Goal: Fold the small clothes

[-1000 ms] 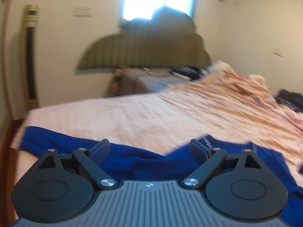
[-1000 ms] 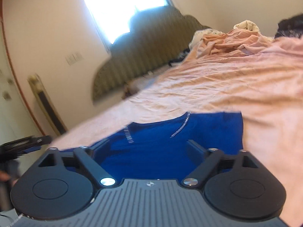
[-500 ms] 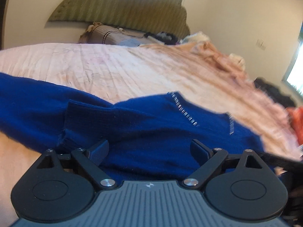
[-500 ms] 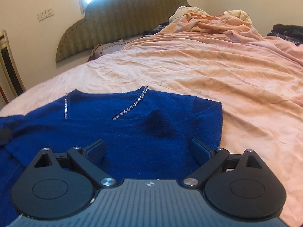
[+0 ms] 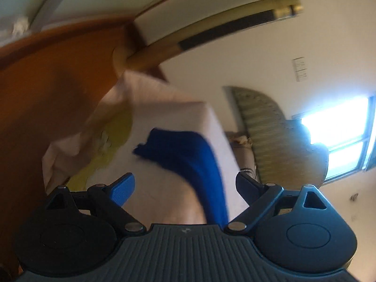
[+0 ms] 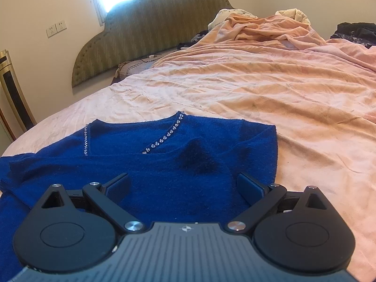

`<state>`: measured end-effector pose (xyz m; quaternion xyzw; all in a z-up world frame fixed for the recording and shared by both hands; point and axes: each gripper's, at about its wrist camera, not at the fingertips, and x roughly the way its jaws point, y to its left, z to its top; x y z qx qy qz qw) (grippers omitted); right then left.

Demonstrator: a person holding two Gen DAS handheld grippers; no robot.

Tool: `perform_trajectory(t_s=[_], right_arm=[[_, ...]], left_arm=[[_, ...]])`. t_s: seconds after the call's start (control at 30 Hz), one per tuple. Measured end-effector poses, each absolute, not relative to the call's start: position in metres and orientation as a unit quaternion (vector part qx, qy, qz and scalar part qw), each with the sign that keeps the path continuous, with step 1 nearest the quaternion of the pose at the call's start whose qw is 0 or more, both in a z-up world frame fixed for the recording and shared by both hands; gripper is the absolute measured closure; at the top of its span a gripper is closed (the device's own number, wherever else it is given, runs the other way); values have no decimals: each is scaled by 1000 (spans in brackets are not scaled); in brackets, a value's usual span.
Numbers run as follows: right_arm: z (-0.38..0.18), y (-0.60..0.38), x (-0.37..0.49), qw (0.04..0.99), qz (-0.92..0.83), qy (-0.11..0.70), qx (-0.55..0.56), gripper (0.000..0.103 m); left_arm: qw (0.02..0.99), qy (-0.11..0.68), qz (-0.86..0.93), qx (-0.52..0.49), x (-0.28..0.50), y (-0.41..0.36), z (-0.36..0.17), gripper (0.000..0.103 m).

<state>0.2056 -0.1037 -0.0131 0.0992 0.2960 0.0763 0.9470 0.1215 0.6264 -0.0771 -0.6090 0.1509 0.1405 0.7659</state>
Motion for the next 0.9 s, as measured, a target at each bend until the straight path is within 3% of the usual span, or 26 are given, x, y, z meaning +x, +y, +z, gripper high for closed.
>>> perform_trajectory(t_s=[0.1, 0.33, 0.37, 0.4, 0.43, 0.57, 0.7, 0.9], right_arm=[[-13, -103, 206, 947, 76, 296, 99, 5], [-13, -103, 206, 947, 76, 296, 98, 5], [-13, -103, 206, 947, 76, 296, 99, 5], [-13, -103, 206, 947, 76, 296, 99, 5], [-13, -103, 206, 947, 76, 296, 99, 5], [-13, -103, 206, 947, 76, 296, 98, 5], [-13, -103, 206, 947, 76, 296, 100, 5], [-13, -103, 206, 947, 76, 295, 101, 5]], left_arm=[[745, 170, 119, -634, 144, 632, -99, 10], [681, 133, 119, -710, 175, 649, -131, 10], [678, 126, 117, -715, 177, 650, -131, 14], [675, 119, 113, -719, 180, 649, -133, 25], [674, 114, 112, -721, 184, 649, -134, 45], [695, 106, 127, -699, 192, 649, -127, 63], [729, 109, 157, -657, 191, 650, -105, 95], [847, 87, 186, -490, 191, 618, -10, 97]])
